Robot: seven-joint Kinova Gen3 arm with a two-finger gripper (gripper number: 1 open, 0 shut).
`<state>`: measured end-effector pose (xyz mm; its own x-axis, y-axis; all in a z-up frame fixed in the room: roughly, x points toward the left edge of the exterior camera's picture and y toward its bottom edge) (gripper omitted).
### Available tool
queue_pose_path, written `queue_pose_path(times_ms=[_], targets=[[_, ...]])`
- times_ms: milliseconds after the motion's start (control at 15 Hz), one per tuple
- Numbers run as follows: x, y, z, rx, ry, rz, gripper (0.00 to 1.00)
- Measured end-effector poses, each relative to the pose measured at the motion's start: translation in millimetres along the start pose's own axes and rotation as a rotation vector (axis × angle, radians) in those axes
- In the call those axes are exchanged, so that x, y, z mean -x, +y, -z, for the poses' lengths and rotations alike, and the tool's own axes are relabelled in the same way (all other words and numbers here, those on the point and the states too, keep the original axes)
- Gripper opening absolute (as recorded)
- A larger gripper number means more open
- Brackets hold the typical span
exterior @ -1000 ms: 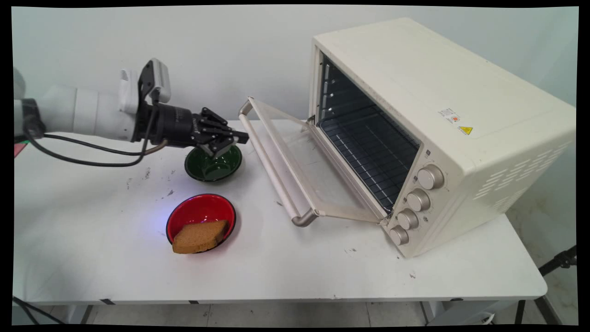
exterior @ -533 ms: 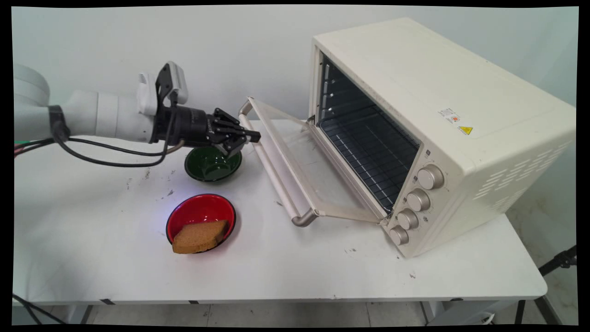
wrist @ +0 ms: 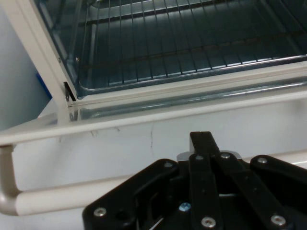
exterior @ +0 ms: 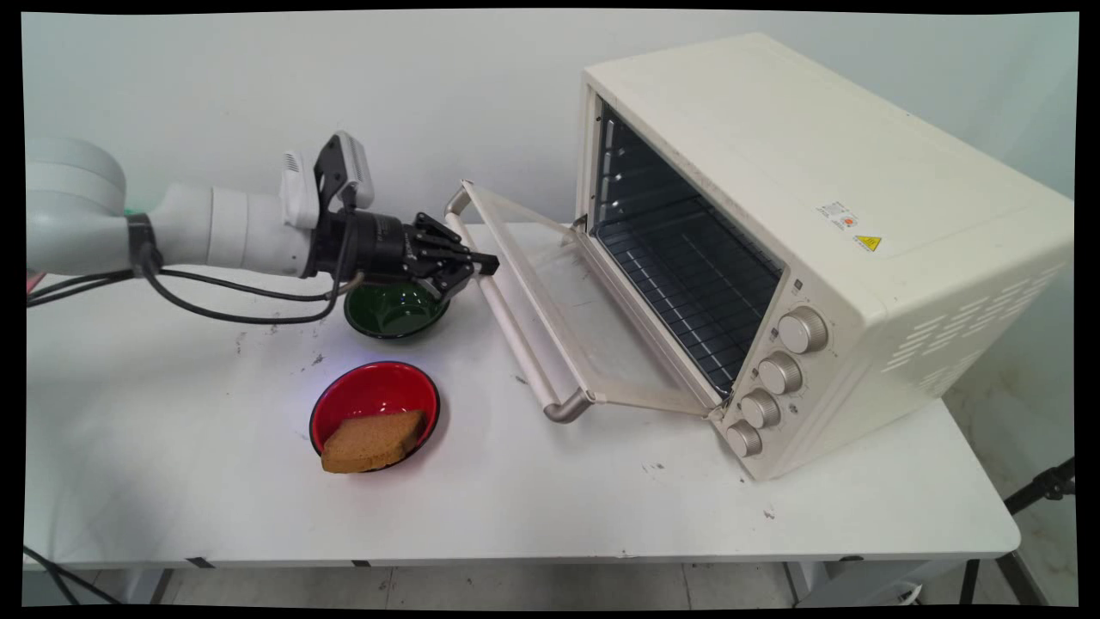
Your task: Open the oven
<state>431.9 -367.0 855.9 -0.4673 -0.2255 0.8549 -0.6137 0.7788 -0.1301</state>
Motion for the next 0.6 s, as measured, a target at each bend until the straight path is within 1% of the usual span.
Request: queue_pose_path(times_ms=[600], targets=[[14.7, -0.1, -5.7, -0.003, -0.022, 0.001, 0.0]])
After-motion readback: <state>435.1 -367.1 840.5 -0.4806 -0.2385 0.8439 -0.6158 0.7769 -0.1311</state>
